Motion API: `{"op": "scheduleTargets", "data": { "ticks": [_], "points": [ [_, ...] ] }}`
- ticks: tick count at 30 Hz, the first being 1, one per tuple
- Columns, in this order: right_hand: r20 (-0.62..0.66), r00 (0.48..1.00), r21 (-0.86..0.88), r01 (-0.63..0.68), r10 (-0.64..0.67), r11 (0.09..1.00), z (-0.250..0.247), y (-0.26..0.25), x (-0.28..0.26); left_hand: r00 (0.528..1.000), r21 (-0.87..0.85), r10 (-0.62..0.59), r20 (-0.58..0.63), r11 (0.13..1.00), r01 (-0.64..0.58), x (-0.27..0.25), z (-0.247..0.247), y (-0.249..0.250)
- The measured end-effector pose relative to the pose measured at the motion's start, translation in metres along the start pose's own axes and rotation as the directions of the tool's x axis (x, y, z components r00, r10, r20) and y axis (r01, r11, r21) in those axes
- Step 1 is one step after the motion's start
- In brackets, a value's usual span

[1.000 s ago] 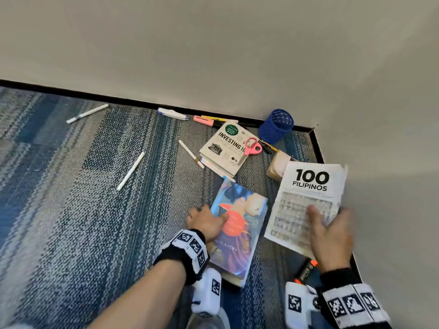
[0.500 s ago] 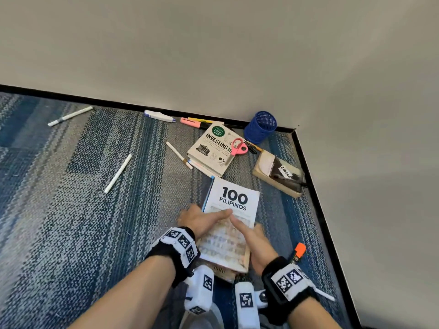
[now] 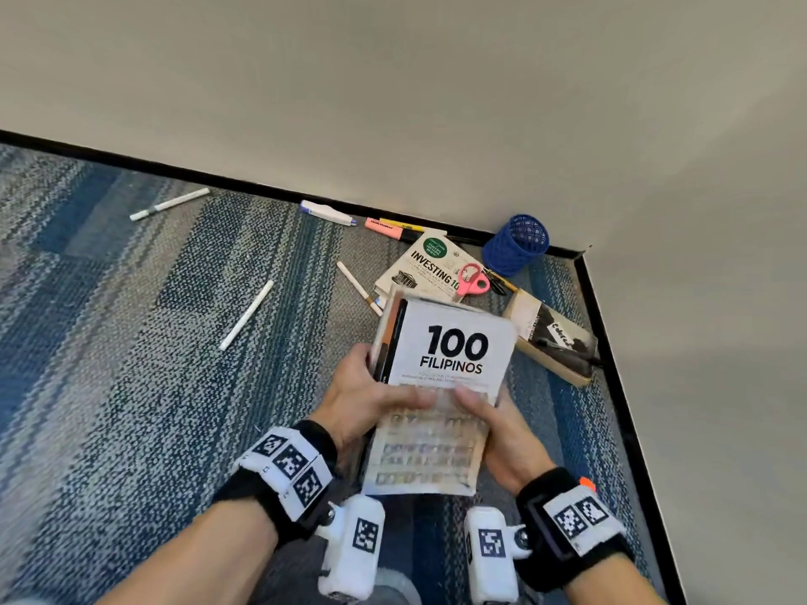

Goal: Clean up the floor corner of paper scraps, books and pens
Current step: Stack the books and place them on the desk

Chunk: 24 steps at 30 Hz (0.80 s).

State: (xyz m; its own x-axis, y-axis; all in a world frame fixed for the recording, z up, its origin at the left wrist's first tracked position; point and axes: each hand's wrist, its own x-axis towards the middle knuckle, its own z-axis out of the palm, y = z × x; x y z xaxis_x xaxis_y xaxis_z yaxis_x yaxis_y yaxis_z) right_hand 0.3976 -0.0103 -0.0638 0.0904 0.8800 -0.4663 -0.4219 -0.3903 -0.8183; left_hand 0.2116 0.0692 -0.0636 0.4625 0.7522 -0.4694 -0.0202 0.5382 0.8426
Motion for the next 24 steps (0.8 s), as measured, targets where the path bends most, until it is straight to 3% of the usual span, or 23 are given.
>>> {"op": "scheduleTargets", "data": {
  "ticks": [3, 6, 8, 11, 15, 24],
  "points": [
    [0.11, 0.988, -0.179, 0.126, -0.107, 0.976, 0.012, -0.027, 0.008, 0.98, 0.11, 0.187, 0.065, 0.975, -0.194, -0.01, -0.005, 0.035],
    [0.098, 0.975, -0.346, 0.223, -0.201, 0.911, 0.019, -0.05, 0.011, 0.943, 0.195, 0.292, 0.159, 0.927, -0.32, -0.009, -0.015, 0.062],
    [0.06, 0.977, -0.445, 0.21, -0.205, 0.871, 0.026, -0.048, 0.017, 0.928, 0.232, 0.316, 0.198, 0.905, -0.357, -0.003, -0.027, 0.068],
    [0.036, 0.972, -0.487, 0.218, -0.23, 0.846, 0.028, -0.022, 0.034, 0.936, 0.275, 0.31, 0.169, 0.897, -0.347, 0.006, -0.045, 0.047],
    [0.064, 0.99, -0.494, 0.142, -0.127, 0.858, 0.03, 0.0, 0.038, 0.957, 0.339, 0.236, 0.169, 0.898, -0.281, 0.013, -0.055, 0.012],
    [0.043, 0.999, -0.554, 0.041, -0.02, 0.831, 0.032, -0.016, 0.052, 0.969, 0.384, 0.185, 0.163, 0.893, -0.235, 0.035, -0.059, 0.019]
  ]
}}
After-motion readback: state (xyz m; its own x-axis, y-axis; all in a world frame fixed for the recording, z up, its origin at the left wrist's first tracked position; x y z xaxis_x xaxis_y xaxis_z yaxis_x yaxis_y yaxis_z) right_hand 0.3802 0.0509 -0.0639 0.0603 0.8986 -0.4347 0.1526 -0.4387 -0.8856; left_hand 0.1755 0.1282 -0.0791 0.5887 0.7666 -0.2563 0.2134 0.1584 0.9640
